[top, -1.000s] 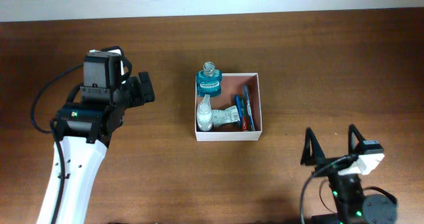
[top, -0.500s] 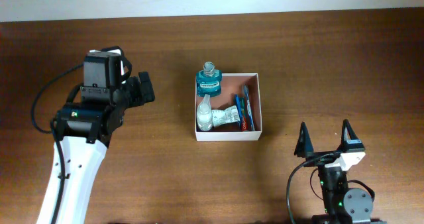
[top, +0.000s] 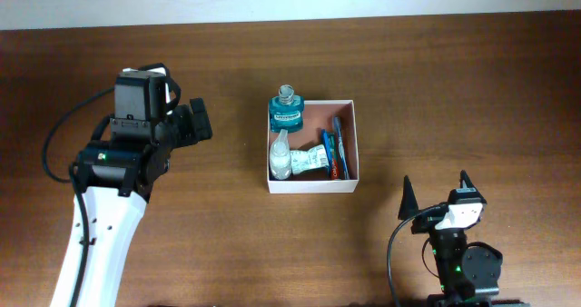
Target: Pack container
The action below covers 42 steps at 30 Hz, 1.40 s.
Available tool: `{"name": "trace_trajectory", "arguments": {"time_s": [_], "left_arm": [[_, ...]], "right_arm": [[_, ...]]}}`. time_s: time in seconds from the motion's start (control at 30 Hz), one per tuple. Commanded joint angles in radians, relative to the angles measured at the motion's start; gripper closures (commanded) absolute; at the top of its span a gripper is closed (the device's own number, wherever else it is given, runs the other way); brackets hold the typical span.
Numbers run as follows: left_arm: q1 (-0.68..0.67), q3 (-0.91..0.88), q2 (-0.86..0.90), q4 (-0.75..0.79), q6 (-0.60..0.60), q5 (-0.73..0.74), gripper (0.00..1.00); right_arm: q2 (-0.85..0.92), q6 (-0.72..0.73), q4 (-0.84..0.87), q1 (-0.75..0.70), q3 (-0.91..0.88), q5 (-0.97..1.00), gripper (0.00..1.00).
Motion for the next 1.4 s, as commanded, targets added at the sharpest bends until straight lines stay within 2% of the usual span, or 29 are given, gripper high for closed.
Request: {"name": "trace_trajectory", "arguments": {"time_s": [0.0,1.1,1.37], "left_arm": [[0.003,0.006,-0.011,0.000,-0.009,0.006,0.01],[0.003,0.006,0.005,0.000,-0.009,0.006,0.01],[0.003,0.003,-0.108,0.000,-0.009,0.006,0.01]], "right_arm": [[-0.012,-0.010,-0.029,-0.009,-0.005,0.005,0.02],[-0.012,-0.010,-0.027,-0.009,-0.005,0.005,0.02],[-0.012,-0.010,-0.027,-0.009,-0.005,0.005,0.02]]}}
